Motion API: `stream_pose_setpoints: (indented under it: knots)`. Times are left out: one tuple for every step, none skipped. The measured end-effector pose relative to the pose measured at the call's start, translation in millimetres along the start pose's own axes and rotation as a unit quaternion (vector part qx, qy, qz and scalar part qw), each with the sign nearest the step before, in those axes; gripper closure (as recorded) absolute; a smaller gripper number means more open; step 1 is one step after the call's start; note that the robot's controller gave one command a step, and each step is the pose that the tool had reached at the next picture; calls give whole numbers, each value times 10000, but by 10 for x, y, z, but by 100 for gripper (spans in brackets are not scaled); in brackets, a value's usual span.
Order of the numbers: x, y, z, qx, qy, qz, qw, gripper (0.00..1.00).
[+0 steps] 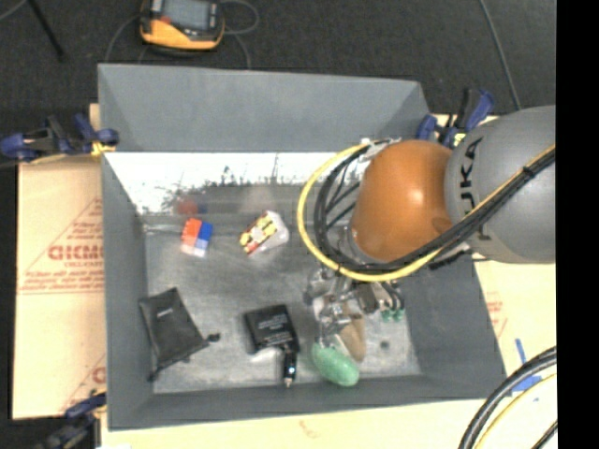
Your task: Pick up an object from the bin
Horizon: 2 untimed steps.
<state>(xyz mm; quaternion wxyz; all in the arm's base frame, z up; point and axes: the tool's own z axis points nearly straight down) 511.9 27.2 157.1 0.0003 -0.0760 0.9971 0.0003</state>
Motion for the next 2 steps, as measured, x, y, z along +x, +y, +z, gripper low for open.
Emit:
stream_pose_setpoints:
  knots:
    - [14, -34, -58, 10, -11, -72, 10000, 100]
    - [13, -24, -127, 10, 23, -83, 10000, 100]
